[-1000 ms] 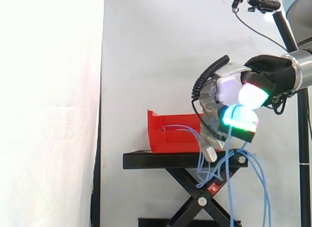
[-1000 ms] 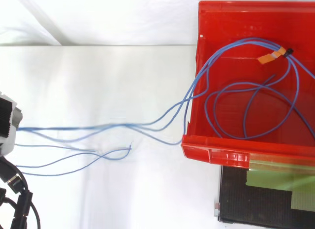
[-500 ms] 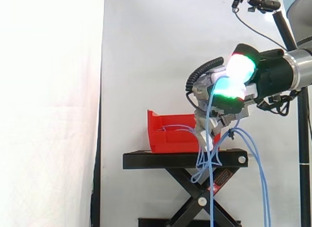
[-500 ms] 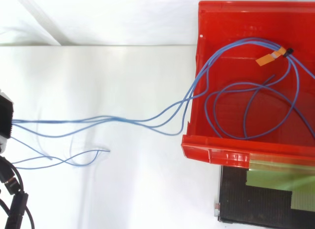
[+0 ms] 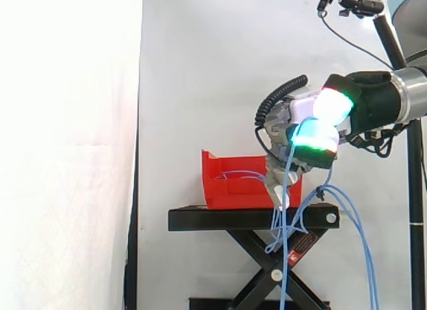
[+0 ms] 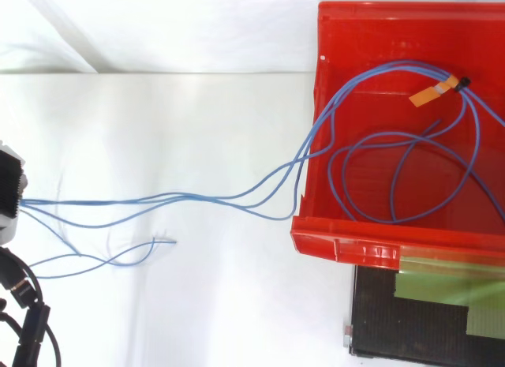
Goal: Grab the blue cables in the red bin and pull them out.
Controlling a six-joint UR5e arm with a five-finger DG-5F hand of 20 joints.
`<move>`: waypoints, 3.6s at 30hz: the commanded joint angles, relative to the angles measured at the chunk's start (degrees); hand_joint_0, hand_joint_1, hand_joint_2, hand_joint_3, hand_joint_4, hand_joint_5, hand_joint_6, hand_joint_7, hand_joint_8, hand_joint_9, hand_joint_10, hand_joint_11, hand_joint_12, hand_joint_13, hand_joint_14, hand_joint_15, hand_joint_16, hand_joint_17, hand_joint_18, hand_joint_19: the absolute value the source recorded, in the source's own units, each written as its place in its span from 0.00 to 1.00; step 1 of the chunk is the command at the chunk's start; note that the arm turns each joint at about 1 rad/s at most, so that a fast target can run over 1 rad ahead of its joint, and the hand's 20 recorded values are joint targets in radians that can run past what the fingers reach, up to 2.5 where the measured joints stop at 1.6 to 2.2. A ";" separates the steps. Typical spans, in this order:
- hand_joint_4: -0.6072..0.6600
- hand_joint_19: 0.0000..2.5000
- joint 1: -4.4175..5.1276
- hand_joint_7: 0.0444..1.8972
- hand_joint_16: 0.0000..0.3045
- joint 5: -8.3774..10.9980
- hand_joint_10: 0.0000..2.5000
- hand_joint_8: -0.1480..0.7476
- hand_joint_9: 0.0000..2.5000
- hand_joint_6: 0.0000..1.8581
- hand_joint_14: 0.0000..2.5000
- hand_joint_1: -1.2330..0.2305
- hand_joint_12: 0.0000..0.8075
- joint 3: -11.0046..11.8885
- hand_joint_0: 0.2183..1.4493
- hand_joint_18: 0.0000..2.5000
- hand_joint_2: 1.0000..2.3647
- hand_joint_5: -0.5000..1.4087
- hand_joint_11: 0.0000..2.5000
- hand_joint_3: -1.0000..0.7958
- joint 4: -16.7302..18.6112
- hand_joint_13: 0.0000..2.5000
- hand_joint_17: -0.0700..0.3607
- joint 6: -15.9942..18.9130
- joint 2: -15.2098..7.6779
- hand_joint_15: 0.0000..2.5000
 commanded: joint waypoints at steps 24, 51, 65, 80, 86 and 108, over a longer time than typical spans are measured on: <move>0.63 0.26 -0.13 0.30 0.14 -0.02 0.01 0.48 0.38 0.25 0.01 0.31 0.43 0.00 0.47 0.21 0.00 0.73 0.29 0.00 0.00 0.31 0.38 -0.95 0.00 0.24; 0.66 0.25 -0.13 0.32 0.15 0.07 0.01 0.49 0.38 0.21 0.01 0.35 0.44 0.00 0.43 0.22 0.00 0.75 0.28 0.00 -0.09 0.32 0.39 -0.77 0.00 0.24; 0.66 0.25 -0.22 0.32 0.15 0.07 0.01 0.50 0.38 0.21 0.01 0.34 0.44 0.00 0.43 0.22 0.00 0.75 0.29 0.00 0.00 0.32 0.39 -0.77 0.00 0.24; 0.67 0.25 -0.13 0.32 0.14 0.07 0.01 0.49 0.38 0.21 0.01 0.29 0.44 0.00 0.43 0.21 0.00 0.74 0.29 0.00 0.00 0.32 0.39 -0.77 0.00 0.24; 0.68 0.25 -0.22 0.32 0.15 0.07 0.01 0.50 0.38 0.21 0.01 0.29 0.44 0.00 0.42 0.21 0.00 0.74 0.29 0.00 0.00 0.32 0.40 -0.77 0.00 0.24; 0.69 0.25 -0.22 0.33 0.15 0.07 0.01 0.50 0.38 0.18 0.01 0.30 0.45 0.00 0.40 0.21 0.00 0.74 0.28 0.00 -0.09 0.32 0.41 -0.51 0.00 0.24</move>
